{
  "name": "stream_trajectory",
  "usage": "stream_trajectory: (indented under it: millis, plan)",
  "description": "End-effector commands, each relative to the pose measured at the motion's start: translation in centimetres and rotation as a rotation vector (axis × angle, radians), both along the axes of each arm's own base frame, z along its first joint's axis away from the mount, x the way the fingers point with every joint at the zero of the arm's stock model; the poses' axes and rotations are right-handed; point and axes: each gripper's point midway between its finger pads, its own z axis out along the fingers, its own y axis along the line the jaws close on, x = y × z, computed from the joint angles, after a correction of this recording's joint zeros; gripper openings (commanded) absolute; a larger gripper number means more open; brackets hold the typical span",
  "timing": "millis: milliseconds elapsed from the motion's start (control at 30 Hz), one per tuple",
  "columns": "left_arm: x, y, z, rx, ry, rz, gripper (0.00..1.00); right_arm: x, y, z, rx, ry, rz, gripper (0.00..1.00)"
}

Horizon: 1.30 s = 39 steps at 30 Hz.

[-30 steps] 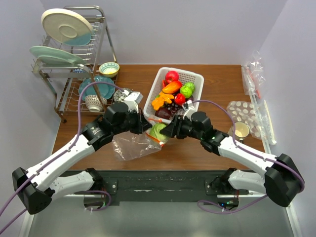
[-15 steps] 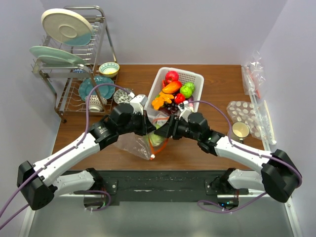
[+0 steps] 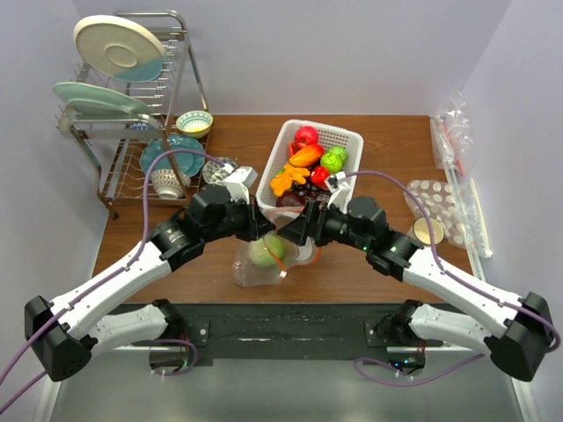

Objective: Place the food in the zip-top bag and seal the zipper
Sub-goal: Place the fake vegetable in the zipper food storage bag, then pick up the fake fruit from the bin.

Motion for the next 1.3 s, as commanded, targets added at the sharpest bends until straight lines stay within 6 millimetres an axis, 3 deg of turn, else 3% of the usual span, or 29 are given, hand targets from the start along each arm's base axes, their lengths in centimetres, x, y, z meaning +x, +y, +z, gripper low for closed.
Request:
stream_trajectory:
  millis: [0,200,467,933,1067,1267]
  plan:
    - [0.0,0.3,-0.1,-0.008,-0.009,0.019,0.00,-0.3,-3.1,0.0,-0.196,-0.039,-0.035,0.84]
    - [-0.4,0.7,-0.8,-0.005,-0.003,0.022,0.00,-1.2,-6.4,-1.5,-0.316,-0.039,-0.083,0.79]
    - [-0.4,1.0,-0.9,0.001,-0.006,0.034,0.00,-1.9,-6.3,-5.0,-0.362,0.033,-0.051,0.78]
    - [-0.4,1.1,-1.1,0.012,-0.006,0.034,0.00,-1.1,-3.3,-2.1,-0.216,0.005,-0.013,0.75]
    - [-0.3,1.5,-0.9,0.018,-0.014,0.049,0.00,-0.7,-4.7,-1.5,-0.251,-0.014,-0.076,0.75]
    - [0.3,3.0,-0.4,0.074,-0.060,0.100,0.00,2.9,-9.2,0.2,-0.458,-0.113,-0.302,0.70]
